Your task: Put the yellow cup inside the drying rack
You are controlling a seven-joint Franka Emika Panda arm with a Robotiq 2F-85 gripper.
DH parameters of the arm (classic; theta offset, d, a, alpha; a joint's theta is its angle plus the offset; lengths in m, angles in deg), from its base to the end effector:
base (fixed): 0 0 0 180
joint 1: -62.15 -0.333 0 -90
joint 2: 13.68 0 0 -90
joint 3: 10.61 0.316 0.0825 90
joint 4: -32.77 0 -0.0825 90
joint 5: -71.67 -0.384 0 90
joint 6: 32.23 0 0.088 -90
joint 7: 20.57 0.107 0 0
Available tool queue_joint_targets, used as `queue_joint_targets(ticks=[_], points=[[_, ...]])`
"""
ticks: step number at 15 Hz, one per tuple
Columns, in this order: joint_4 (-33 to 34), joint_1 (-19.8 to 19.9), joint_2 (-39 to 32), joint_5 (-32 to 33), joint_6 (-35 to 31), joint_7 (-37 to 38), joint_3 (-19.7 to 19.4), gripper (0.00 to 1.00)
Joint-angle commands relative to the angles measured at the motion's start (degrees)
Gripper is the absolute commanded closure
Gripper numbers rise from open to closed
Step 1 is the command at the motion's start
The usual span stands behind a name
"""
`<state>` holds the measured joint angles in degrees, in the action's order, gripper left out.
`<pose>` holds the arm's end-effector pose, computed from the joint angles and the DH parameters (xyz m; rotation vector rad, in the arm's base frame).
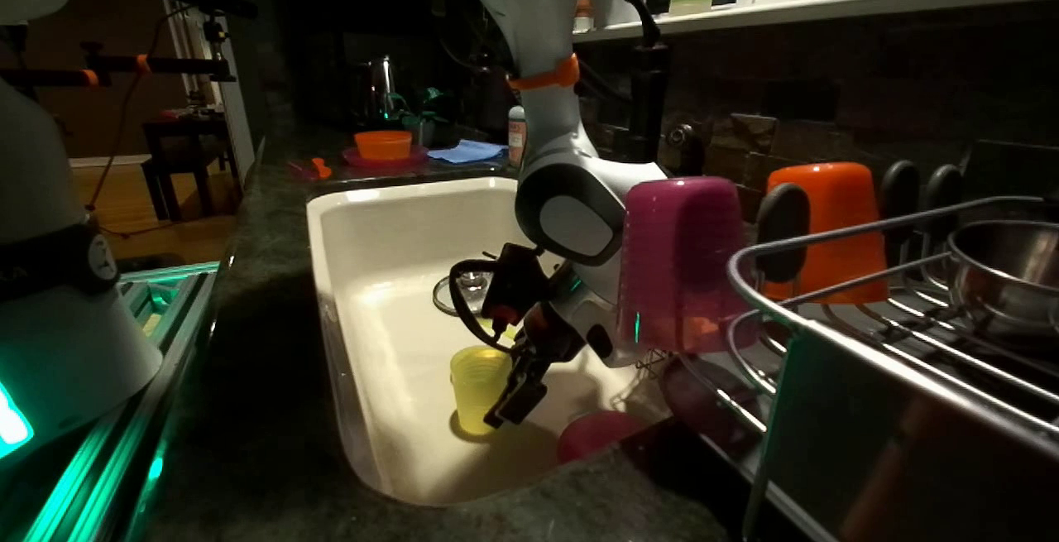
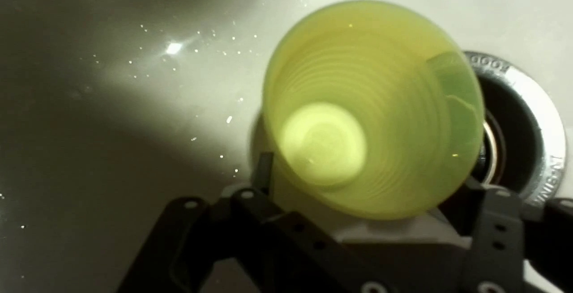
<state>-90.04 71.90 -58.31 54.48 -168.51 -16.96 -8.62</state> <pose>0.4619 -0.0565 0.0064 -2.7693 0.6732 0.7818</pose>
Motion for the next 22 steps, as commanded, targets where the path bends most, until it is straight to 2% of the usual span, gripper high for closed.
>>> queue_joint_targets(ticks=[1,3,5,7,8,9,10,11,12,17,18,22], points=[[1.42,0.77,-1.25,-1.49,1.95,-1.69,0.58,0.38],[1.40,0.77,-1.26,-1.52,2.06,-1.74,0.58,0.55],[1.38,0.79,-1.24,-1.60,2.06,-1.80,0.59,0.63],[1.35,0.80,-1.24,-1.67,2.06,-1.84,0.62,0.77],[1.33,0.79,-1.22,-1.69,2.01,-1.85,0.62,0.81],[1.30,0.77,-1.20,-1.70,1.98,-1.84,0.62,0.72],[1.29,0.76,-1.18,-1.71,2.03,-1.81,0.62,0.48],[1.35,0.81,-1.24,-1.80,2.12,-1.78,0.66,0.48],[1.45,0.88,-1.32,-1.95,2.31,-1.76,0.76,0.43],[1.83,1.22,-1.77,-2.98,4.35,-1.90,1.57,0.05],[1.99,1.09,-1.98,-3.05,5.24,-1.80,1.57,0.01],[3.07,0.25,-3.07,-2.37,8.79,-1.26,0.79,0.00]])
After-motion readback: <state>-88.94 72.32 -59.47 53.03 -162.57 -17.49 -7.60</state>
